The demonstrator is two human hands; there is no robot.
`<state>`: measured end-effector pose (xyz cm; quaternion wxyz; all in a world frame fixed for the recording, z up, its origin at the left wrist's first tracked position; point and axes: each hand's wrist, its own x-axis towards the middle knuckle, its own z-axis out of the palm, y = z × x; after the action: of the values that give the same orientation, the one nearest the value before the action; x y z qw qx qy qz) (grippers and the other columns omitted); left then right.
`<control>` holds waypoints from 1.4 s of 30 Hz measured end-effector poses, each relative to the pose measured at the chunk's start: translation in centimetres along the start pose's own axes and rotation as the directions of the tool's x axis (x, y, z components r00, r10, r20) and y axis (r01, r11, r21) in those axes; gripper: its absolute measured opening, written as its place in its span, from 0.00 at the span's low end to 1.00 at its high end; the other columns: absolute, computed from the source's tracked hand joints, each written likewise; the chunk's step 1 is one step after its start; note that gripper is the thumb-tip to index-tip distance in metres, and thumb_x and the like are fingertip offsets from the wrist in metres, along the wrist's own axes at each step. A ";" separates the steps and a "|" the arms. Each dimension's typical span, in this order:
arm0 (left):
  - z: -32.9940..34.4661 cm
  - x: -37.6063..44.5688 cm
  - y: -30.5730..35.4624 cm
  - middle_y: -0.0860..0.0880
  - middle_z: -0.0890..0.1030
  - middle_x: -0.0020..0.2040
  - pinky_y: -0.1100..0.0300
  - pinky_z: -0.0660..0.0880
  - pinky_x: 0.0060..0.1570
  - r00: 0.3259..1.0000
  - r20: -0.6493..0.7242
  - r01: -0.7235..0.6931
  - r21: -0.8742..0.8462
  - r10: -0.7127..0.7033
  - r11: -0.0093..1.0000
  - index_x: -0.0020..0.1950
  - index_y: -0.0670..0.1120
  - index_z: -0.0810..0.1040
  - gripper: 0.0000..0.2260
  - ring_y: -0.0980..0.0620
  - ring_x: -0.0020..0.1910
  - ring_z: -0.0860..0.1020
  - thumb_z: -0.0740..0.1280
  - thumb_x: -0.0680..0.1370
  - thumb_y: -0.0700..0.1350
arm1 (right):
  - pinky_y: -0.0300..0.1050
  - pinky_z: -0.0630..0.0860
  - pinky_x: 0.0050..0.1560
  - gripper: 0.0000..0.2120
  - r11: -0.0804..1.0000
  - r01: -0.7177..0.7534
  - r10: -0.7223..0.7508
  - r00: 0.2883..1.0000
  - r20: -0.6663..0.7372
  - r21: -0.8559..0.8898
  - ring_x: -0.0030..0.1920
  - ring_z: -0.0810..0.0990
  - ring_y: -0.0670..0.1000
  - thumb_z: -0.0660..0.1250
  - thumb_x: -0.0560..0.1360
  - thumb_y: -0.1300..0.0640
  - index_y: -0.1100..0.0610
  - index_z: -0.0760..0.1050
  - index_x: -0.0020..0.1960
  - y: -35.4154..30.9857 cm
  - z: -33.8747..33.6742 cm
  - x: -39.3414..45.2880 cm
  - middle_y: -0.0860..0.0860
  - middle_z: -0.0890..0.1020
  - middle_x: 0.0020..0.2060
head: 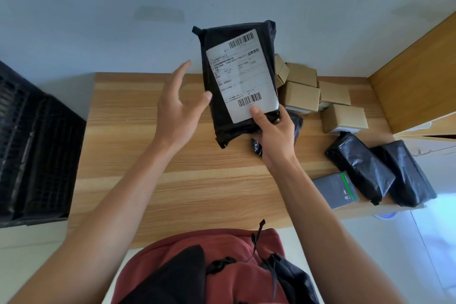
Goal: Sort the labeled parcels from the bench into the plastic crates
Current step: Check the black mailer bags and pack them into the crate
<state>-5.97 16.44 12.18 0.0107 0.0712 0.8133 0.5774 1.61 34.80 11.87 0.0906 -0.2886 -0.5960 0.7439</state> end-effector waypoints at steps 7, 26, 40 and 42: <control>0.9 -0.8 0.1 0.58 0.75 0.74 0.49 0.76 0.69 0.995 0.096 -0.017 -0.148 0.031 0.989 0.84 0.57 0.60 0.41 0.57 0.72 0.74 0.78 0.75 0.47 | 0.55 0.85 0.55 0.17 0.997 -0.035 0.032 0.999 0.041 0.064 0.57 0.86 0.53 0.72 0.80 0.60 0.56 0.75 0.68 0.2 2.7 -2.3 0.55 0.86 0.58; 0.7 -4.1 3.8 0.57 0.78 0.72 0.50 0.75 0.71 0.995 0.095 0.048 -0.227 -0.026 0.973 0.82 0.52 0.65 0.35 0.57 0.72 0.75 0.69 0.79 0.31 | 0.61 0.78 0.66 0.17 0.956 0.231 -0.186 0.954 0.237 -0.179 0.65 0.82 0.51 0.60 0.86 0.59 0.53 0.75 0.73 -2.3 -2.0 -3.1 0.49 0.84 0.63; -0.9 -11.2 5.1 0.61 0.73 0.75 0.51 0.71 0.75 0.991 -0.088 0.097 0.001 -0.097 0.995 0.83 0.56 0.63 0.32 0.60 0.76 0.70 0.68 0.82 0.40 | 0.56 0.76 0.69 0.18 0.898 0.374 -0.179 0.792 0.583 -0.233 0.68 0.79 0.49 0.61 0.84 0.63 0.47 0.80 0.67 -1.6 -3.1 -4.2 0.44 0.84 0.63; -1.8 -12.6 5.1 0.61 0.75 0.74 0.57 0.75 0.70 0.983 -0.149 0.111 0.016 -0.107 0.994 0.83 0.56 0.62 0.31 0.63 0.72 0.73 0.67 0.83 0.39 | 0.59 0.75 0.70 0.17 0.877 0.404 -0.169 0.766 0.620 -0.260 0.70 0.77 0.52 0.62 0.84 0.58 0.45 0.79 0.69 -1.2 -2.1 -4.6 0.43 0.83 0.64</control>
<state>6.86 14.82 16.78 -0.0188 -0.0162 0.8216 0.5696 6.23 34.70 14.19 -0.0381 0.0364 -0.7642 0.6429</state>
